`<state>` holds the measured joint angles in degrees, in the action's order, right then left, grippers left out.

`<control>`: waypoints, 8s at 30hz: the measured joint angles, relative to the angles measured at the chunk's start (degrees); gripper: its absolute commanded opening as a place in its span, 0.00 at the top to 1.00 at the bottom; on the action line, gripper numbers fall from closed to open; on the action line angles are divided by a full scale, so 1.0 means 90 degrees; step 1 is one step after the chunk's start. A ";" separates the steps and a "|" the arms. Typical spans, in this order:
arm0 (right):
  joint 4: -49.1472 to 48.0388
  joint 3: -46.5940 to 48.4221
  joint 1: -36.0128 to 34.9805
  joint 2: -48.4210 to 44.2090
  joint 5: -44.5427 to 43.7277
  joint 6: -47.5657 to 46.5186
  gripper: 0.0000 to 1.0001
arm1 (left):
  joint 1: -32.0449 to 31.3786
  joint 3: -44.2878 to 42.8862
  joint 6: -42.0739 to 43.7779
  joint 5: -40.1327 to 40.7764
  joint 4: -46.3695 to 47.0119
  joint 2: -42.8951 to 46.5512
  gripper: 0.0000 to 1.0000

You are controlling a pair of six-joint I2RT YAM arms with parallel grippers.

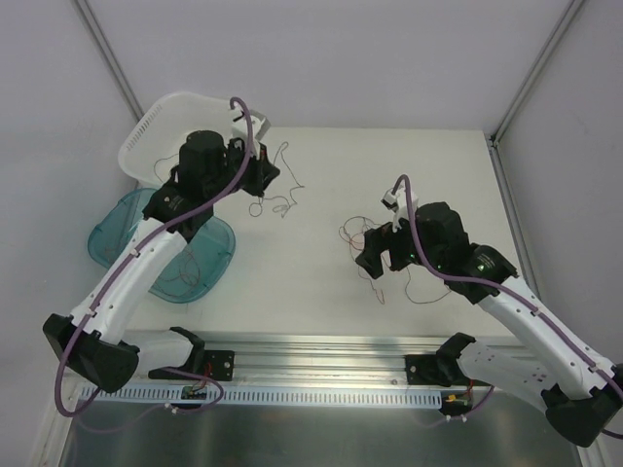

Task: Untangle the cables

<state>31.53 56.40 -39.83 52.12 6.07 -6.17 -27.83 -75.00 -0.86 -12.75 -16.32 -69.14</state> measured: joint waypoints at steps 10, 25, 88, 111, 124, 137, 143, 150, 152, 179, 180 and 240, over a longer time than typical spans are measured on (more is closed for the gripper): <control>0.0044 -0.0279 0.0000 -0.0100 -0.0296 0.0022 0.00 | 0.2006 -0.1926 -0.0155 0.0185 -0.0260 -0.1224 1.00; 0.0308 -0.0418 0.0000 -0.0250 -0.0782 0.0022 0.00 | 0.3730 -0.4007 -0.0328 0.1032 -0.0250 -0.4163 0.18; 0.2232 0.5661 0.0199 0.1933 -0.1375 -0.0452 0.99 | -0.1661 0.2739 -0.2198 0.1161 -0.0168 0.0481 0.01; 0.1122 0.3024 0.0012 0.2076 0.1965 -0.0483 0.99 | -0.1661 0.2742 -0.0236 -0.0668 0.1163 0.1938 0.01; 0.0624 0.2968 -0.0092 0.1860 0.2589 -0.0469 0.99 | -0.1661 0.2990 -0.0532 -0.1299 0.2793 0.1258 0.05; -0.0119 0.2703 -0.0219 0.1732 0.2783 -0.0148 0.99 | -0.1666 0.3252 -0.1287 -0.2259 0.4277 0.0770 0.07; -0.0510 0.2470 -0.0318 0.1715 0.2686 0.0165 0.99 | -0.1875 0.3264 -0.1574 -0.2370 0.4864 0.0588 0.11; -0.0981 0.2152 -0.0396 0.1630 0.2334 0.0495 0.99 | -0.1957 0.3393 -0.1841 -0.2285 0.5328 0.0444 0.47; -0.1066 0.2091 -0.0401 0.1588 0.2191 0.0556 0.99 | -0.1955 0.3441 -0.1921 -0.2217 0.5389 0.0432 0.71; 0.0039 0.0272 0.0284 0.0148 -0.1273 0.1069 0.33 | -0.1957 0.3024 -0.1736 0.0318 0.3718 0.0695 1.00; 0.0012 -0.0063 0.0384 0.0155 -0.1275 0.1154 0.35 | -0.1957 0.2973 -0.1698 0.0369 0.3645 0.0733 1.00; 0.0865 -0.2407 0.6042 -0.0425 0.0342 0.2572 0.99 | 0.2446 -0.5476 -0.0117 0.2154 0.0442 -0.1299 1.00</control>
<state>39.31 34.74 14.55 48.29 9.15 16.97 -5.82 -124.29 -1.91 6.63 -12.34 -80.84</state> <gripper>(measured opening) 0.017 0.008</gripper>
